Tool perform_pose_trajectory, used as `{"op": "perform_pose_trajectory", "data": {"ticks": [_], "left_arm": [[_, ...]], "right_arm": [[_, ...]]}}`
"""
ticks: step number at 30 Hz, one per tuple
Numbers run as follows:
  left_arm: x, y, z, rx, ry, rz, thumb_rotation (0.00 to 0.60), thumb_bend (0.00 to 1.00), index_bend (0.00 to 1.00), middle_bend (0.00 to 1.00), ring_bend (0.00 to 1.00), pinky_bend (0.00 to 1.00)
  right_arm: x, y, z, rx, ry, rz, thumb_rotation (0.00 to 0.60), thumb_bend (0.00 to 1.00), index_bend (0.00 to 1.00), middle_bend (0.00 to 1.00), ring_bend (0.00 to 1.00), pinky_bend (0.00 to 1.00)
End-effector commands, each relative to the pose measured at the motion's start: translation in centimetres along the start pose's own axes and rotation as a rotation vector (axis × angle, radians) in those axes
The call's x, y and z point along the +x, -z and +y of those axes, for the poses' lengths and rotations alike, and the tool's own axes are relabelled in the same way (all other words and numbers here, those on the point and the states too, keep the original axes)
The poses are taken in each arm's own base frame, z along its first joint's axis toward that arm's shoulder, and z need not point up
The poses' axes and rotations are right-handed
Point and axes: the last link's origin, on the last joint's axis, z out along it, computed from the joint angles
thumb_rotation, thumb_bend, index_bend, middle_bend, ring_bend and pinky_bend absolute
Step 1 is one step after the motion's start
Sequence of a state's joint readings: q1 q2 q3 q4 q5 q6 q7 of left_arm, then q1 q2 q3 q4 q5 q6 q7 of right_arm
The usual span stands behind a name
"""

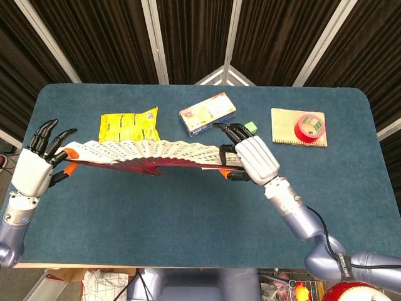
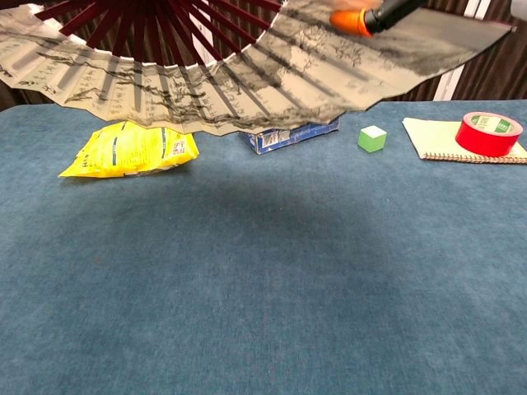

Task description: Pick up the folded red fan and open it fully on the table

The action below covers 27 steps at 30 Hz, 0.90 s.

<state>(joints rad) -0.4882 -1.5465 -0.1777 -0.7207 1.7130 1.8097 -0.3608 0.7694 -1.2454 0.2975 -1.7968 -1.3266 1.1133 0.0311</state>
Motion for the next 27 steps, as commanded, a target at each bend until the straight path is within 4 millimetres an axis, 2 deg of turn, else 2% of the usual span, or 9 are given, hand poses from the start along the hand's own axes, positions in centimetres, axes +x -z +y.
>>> {"op": "perform_pose_trajectory", "data": {"ticks": [1, 11, 23, 25, 27], "left_arm": [[-0.2, -0.7, 0.3, -0.021, -0.034, 0.028, 0.600, 0.55, 0.64, 0.20, 0.00, 0.13], [-0.8, -1.7, 2.4, -0.134, -0.108, 0.074, 0.600, 0.53, 0.62, 0.20, 0.00, 0.13], [-2.0, -1.5, 3.1, -0.154, -0.178, 0.029, 0.600, 0.53, 0.60, 0.18, 0.00, 0.12], [-2.2, -1.3, 3.1, -0.154, -0.186, 0.013, 0.600, 0.53, 0.59, 0.18, 0.00, 0.12], [-2.4, -1.1, 3.0, -0.155, -0.198, 0.004, 0.600, 0.50, 0.58, 0.17, 0.00, 0.12]], "right_arm": [[-0.6, 0.3, 0.5, 0.002, -0.005, -0.004, 0.600, 0.42, 0.81, 0.15, 0.20, 0.15], [-3.5, 1.7, 2.3, -0.006, 0.030, -0.046, 0.600, 0.42, 0.81, 0.15, 0.20, 0.15], [-5.5, 2.3, 3.6, -0.031, 0.063, -0.071, 0.600, 0.42, 0.81, 0.15, 0.20, 0.15], [-5.9, 2.5, 4.0, -0.037, 0.076, -0.083, 0.600, 0.42, 0.75, 0.15, 0.20, 0.15], [-6.1, 2.6, 4.2, -0.042, 0.090, -0.092, 0.600, 0.42, 0.63, 0.15, 0.19, 0.15]]}}
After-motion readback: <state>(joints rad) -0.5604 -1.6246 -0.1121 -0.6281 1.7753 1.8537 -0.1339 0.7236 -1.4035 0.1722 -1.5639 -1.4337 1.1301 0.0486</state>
